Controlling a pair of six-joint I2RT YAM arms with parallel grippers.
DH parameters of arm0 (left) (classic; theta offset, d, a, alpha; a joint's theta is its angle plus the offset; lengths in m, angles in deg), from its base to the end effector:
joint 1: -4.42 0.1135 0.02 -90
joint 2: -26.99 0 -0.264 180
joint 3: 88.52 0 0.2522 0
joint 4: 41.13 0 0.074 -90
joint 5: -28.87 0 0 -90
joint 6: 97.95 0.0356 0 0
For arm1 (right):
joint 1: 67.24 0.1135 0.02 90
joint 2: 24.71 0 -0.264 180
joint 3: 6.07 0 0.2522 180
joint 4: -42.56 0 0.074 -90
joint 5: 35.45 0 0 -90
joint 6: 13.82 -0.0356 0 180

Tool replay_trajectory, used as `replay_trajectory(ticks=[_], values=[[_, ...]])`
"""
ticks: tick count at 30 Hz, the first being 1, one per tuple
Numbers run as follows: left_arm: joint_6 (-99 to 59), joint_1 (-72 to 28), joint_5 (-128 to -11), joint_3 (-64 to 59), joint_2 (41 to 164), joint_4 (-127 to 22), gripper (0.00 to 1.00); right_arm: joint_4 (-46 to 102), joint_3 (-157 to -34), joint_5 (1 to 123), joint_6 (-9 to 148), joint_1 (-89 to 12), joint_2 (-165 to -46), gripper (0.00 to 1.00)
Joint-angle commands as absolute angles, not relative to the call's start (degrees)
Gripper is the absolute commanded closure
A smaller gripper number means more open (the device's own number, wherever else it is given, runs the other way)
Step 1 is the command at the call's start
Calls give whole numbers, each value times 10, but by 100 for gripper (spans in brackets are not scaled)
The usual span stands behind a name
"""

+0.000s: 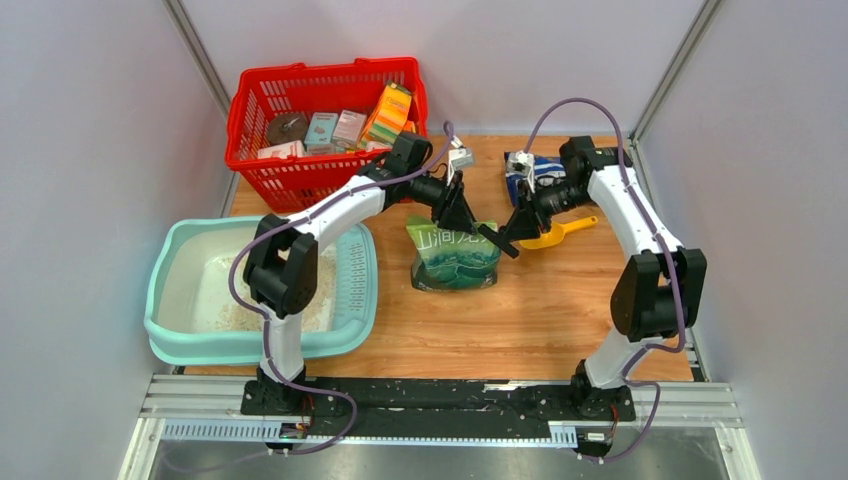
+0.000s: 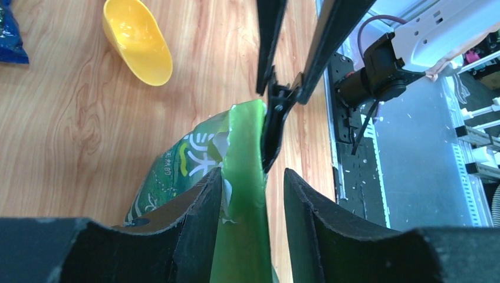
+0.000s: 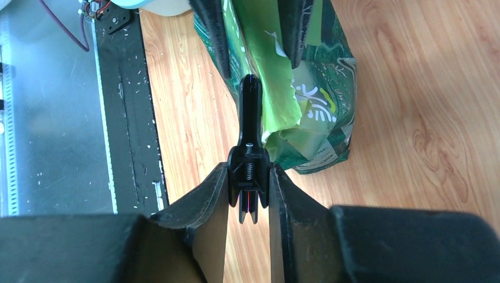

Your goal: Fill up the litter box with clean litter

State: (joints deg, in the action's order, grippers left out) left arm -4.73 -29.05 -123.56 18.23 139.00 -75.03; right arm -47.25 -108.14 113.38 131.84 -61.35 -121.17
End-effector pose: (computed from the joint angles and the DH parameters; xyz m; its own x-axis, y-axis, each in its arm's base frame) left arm 0.3498 -0.2691 0.2780 -0.4794 0.3481 -0.8056 0.8569 -0.0126 -0.5153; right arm 0.3053 0.0621 0.3085 -0.4434 -0.4754 -0.7599 -0.8956 0.2011 0.3968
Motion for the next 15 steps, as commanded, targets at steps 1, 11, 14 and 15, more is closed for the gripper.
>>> replay_trajectory(ticks=[1,11,14,15], values=[[-32,-303,-1263,194,1387,-745,49,-457,-1117,1107,1292,-603,-1238,100],[-31,-315,-1266,217,1416,-748,55,-443,-1137,1111,1268,-593,-1244,100],[-35,-314,-1267,221,1421,-742,72,-442,-1135,1107,1267,-592,-1240,100],[-36,-315,-1269,223,1422,-741,78,-442,-1132,1106,1267,-591,-1240,100]])
